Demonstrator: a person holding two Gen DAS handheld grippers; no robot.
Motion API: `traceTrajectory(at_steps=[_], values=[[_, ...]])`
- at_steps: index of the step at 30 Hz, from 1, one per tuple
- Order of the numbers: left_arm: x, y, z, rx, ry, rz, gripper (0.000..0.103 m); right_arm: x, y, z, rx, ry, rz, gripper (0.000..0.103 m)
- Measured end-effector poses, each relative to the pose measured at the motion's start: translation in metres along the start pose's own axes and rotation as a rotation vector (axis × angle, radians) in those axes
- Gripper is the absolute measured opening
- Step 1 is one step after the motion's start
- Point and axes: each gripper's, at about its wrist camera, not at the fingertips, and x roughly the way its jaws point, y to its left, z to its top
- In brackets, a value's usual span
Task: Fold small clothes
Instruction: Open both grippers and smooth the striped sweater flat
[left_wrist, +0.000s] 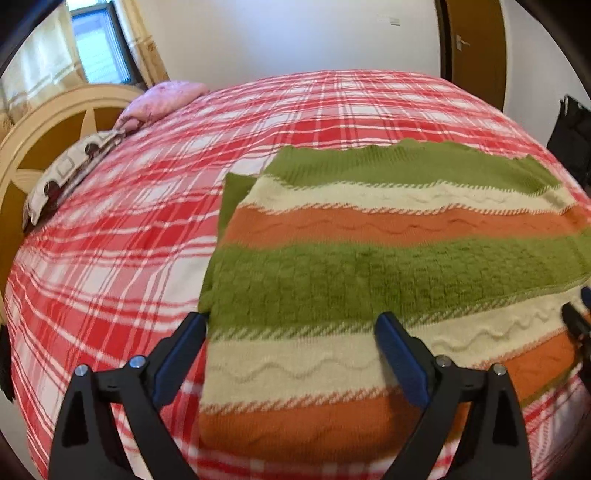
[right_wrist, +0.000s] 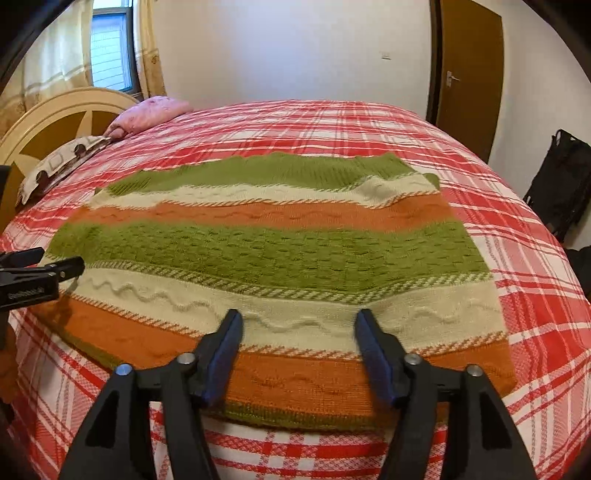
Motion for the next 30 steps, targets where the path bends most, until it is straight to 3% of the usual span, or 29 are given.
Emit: traceTrajectory(at_steps=[8, 13, 15, 20, 25, 28, 30], values=[[-0.012, 0.011, -0.004, -0.057, -0.034, 0.007, 0.100, 0.000, 0.002, 0.000, -0.005, -0.003, 0.013, 0.072], [0.013, 0.032, -0.018, -0.179, 0.058, -0.058, 0.100, 0.000, 0.006, 0.000, -0.020, -0.006, -0.008, 0.073], [0.014, 0.044, -0.030, -0.256, 0.028, -0.118, 0.102, 0.000, 0.006, -0.001, -0.021, -0.005, -0.009, 0.073], [0.007, 0.046, -0.035, -0.251, 0.013, -0.133, 0.102, 0.000, 0.008, 0.000, -0.025, -0.002, -0.013, 0.073], [0.005, 0.062, -0.036, -0.337, 0.003, -0.224, 0.102, -0.001, 0.011, 0.013, 0.018, 0.046, -0.032, 0.073], [0.000, 0.071, -0.039, -0.407, -0.035, -0.281, 0.095, -0.013, 0.031, 0.040, 0.075, -0.013, 0.098, 0.073], [0.001, 0.070, -0.040, -0.414, -0.049, -0.317, 0.073, -0.011, 0.066, 0.068, 0.021, -0.021, 0.170, 0.073]])
